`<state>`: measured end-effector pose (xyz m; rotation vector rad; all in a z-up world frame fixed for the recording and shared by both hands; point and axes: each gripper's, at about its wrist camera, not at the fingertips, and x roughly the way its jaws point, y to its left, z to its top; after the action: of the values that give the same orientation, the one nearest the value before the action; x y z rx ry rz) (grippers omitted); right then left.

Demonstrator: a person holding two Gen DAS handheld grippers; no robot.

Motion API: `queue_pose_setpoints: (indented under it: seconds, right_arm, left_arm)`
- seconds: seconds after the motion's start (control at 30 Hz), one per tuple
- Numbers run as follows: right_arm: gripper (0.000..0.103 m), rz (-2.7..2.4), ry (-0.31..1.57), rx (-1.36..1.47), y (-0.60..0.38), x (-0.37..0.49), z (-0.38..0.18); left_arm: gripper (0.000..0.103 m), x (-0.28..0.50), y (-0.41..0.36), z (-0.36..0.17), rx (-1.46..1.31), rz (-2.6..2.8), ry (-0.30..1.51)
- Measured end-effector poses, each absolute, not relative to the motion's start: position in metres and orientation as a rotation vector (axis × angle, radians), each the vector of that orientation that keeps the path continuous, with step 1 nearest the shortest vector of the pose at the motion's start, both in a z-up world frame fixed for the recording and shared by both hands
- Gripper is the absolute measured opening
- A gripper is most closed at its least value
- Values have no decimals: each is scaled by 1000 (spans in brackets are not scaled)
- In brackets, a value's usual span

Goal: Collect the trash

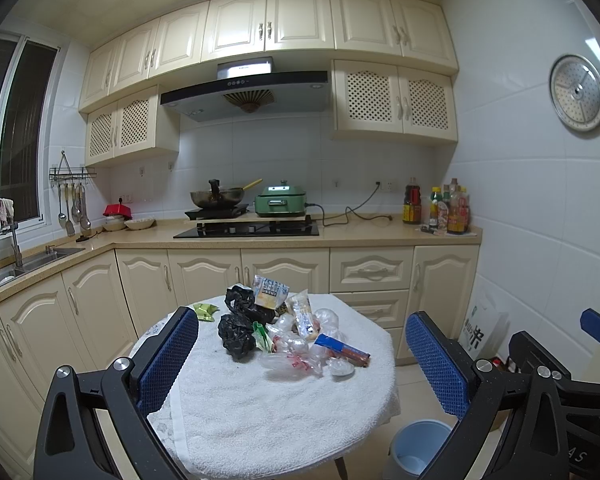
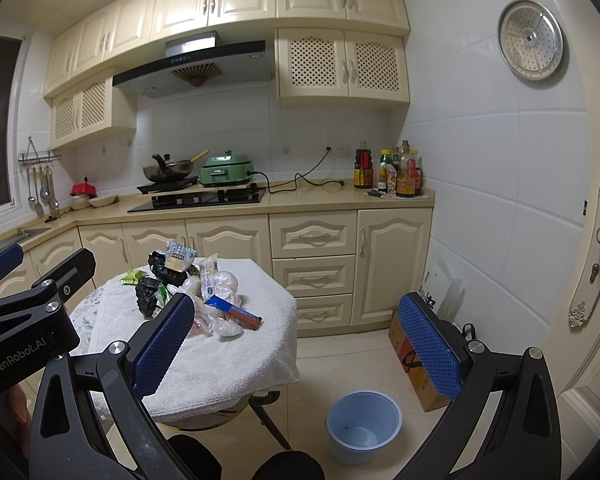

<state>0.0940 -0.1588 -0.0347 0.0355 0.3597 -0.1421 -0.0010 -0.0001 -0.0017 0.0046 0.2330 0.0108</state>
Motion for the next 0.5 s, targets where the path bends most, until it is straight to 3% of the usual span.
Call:
queue_pose_setpoints:
  seconds: [0.5]
  right_arm:
    - [103,-142,360,37,-160,94,-35]
  left_arm:
    - [102,0,0,-2,6,11,231]
